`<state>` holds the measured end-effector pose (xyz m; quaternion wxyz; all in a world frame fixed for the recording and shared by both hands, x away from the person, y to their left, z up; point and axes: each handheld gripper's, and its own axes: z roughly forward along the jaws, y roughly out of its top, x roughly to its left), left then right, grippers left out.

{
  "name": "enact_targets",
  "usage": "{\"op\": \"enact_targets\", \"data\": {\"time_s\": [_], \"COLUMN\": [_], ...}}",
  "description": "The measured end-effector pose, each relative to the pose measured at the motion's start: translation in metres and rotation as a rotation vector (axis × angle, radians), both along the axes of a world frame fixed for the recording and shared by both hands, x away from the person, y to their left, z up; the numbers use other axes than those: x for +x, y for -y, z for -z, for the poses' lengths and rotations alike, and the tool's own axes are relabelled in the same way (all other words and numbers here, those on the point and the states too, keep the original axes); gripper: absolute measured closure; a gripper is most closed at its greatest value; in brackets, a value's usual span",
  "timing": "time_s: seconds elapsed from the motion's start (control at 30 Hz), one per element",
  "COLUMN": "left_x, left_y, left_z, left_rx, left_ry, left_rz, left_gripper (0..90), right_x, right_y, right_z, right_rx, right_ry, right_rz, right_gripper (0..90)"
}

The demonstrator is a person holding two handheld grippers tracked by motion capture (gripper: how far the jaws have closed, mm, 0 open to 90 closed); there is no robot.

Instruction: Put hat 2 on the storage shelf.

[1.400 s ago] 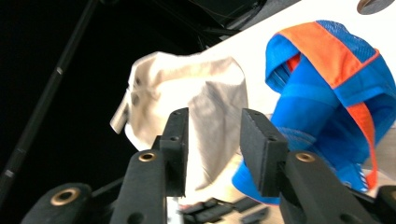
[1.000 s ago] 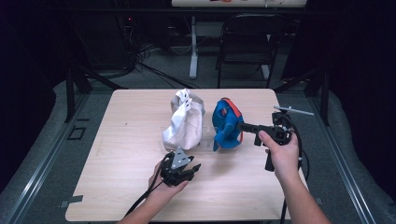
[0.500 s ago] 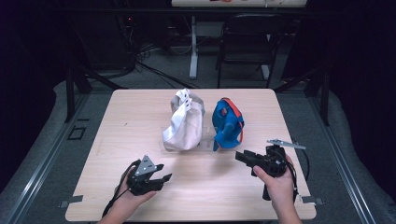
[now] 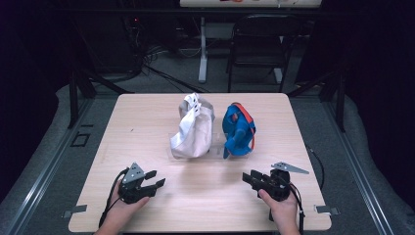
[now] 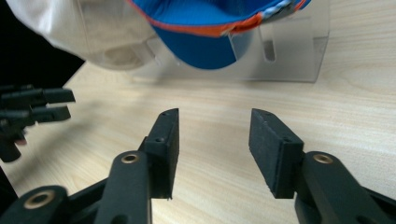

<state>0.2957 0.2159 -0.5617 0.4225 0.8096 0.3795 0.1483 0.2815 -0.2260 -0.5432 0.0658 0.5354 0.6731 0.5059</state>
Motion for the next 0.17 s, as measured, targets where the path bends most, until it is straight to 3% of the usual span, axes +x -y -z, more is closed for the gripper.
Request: {"op": "enact_targets", "data": {"time_s": [0.17], "left_x": [-0.0003], "left_y": [0.0027], "left_z": [0.0017], "left_rx": [0.008], "left_ry": [0.0], "left_rz": [-0.001], "left_gripper": [49.1], "right_x": [-0.0015], "right_y": [-0.0032], "right_z": [0.0013], "right_rx": [-0.022], "right_ry": [0.014], "right_rz": [0.015], "right_gripper": [48.7]}}
